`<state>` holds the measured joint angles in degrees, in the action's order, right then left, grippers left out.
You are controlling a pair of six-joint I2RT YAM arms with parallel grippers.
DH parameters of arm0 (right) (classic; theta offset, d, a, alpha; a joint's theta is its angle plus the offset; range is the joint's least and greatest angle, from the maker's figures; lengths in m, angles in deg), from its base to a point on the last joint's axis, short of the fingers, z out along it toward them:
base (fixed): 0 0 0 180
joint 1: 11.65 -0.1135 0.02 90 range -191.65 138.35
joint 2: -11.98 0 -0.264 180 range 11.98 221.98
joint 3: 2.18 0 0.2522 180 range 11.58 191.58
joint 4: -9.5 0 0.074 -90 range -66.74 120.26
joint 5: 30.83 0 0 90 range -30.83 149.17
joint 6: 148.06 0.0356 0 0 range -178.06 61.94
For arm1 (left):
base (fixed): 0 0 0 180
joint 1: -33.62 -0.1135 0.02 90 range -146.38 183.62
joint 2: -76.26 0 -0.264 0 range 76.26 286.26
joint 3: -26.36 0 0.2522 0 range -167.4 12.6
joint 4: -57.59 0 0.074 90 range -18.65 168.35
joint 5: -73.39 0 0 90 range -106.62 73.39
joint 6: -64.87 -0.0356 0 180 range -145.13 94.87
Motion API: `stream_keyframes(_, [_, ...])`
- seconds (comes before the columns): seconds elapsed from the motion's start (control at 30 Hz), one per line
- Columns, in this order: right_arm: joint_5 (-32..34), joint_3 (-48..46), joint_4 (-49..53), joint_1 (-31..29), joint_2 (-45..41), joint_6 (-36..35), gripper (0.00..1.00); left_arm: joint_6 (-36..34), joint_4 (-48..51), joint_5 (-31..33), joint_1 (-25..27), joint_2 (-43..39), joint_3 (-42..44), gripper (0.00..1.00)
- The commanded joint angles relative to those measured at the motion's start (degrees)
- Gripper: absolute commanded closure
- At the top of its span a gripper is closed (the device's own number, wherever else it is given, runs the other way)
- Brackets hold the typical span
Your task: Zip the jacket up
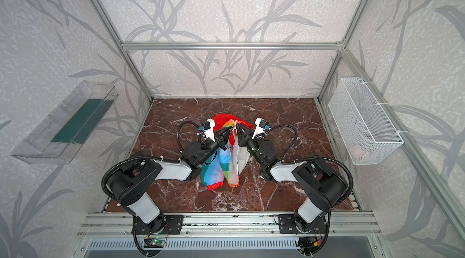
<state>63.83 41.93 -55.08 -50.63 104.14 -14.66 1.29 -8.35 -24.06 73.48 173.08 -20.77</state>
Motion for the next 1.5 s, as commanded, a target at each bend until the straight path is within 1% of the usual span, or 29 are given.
stream_keyframes(0.0, [0.95,-1.63,-2.16,0.2,-1.86,0.28,0.75,0.57,-1.26,-0.45,0.51,-1.72,0.67,1.0])
stream_keyframes(0.13, [1.54,-3.84,-2.16,0.22,-2.9,1.4,0.7,0.71,-1.32,-0.16,0.42,-2.24,0.76,1.0])
stream_keyframes(0.4, [2.32,-8.86,-2.16,0.22,-7.6,2.58,0.53,1.98,-1.29,-0.83,0.47,-2.5,0.41,1.0])
stream_keyframes(0.53, [2.37,-13.05,-1.17,0.21,-12.33,-0.24,0.49,2.65,-1.29,-1.07,0.49,-2.46,-0.03,1.0])
stream_keyframes(0.6, [1.15,-14.34,3.09,0.17,-15.84,-4.18,0.48,3.17,-1.33,-1.05,0.44,-2.43,-0.36,1.0])
stream_keyframes(0.63, [-0.38,-14.04,8.26,0.14,-18.66,-8.25,0.47,3.37,-1.3,-1.1,0.46,-2.33,-0.47,1.0])
stream_keyframes(0.7, [-2.19,-10.88,25.69,-0.87,-25.87,-16.91,0.47,3.61,-1.33,-1.27,0.47,-2.42,-0.74,1.0])
stream_keyframes(0.73, [-1.43,-7.75,38.69,-1.89,-30.16,-22.53,0.46,3.8,-1.31,-1.26,0.42,-2.55,-0.8,1.0])
stream_keyframes(0.77, [0.03,-5.14,47.13,-3.53,-32.82,-29.34,0.46,3.82,-1.3,-1.25,0.4,-2.56,-0.82,1.0])
stream_keyframes(0.8, [1.12,-3.55,52.09,-4.97,-34.82,-35.98,0.46,3.91,-1.29,-1.25,0.45,-2.68,-0.82,1.0])
stream_keyframes(0.93, [3.79,-0.6,62.72,-5.84,-39.61,-50.12,0.44,4.31,-1.29,-1.01,0.44,-2.87,-1.07,1.0])
stream_keyframes(1.0, [4.24,0.25,64.25,-6.44,-39.95,-60.0,0.43,4.63,-1.33,-0.93,0.43,-3.1,-1.18,1.0])
stream_keyframes(1.07, [7.21,1.38,64.78,-6.98,-39.4,-70.2,0.41,5.15,-1.32,-0.88,0.47,-3.4,-1.18,1.0])
stream_keyframes(1.13, [8.24,1.75,62.03,-6.91,-38.46,-81.32,0.34,5.61,-1.29,-0.93,0.43,-3.91,-1.04,1.0])
stream_keyframes(1.2, [9.26,1.76,57.32,-6.9,-36.65,-89.59,0.25,6.51,-1.31,-0.64,0.42,-4.39,-0.88,1.0])
stream_keyframes(1.23, [9.92,2.21,55.32,-6.73,-35.41,-92.28,0.2,6.93,-1.26,-0.61,0.45,-4.65,-0.91,1.0])
stream_keyframes(1.3, [9.17,3.44,53.38,-6.63,-33.22,-97.17,0.11,7.86,-1.31,-0.26,0.4,-4.98,-0.86,1.0])
stream_keyframes(1.37, [8.43,4.87,50.96,-6.27,-31.22,-99.19,0.04,8.91,-1.29,0.56,0.42,-5.23,-0.58,1.0])
stream_keyframes(1.47, [6.71,6.66,48.82,-5.67,-28.1,-100.36,0.0,9.09,-1.32,0.81,0.42,-5.59,-0.18,1.0])
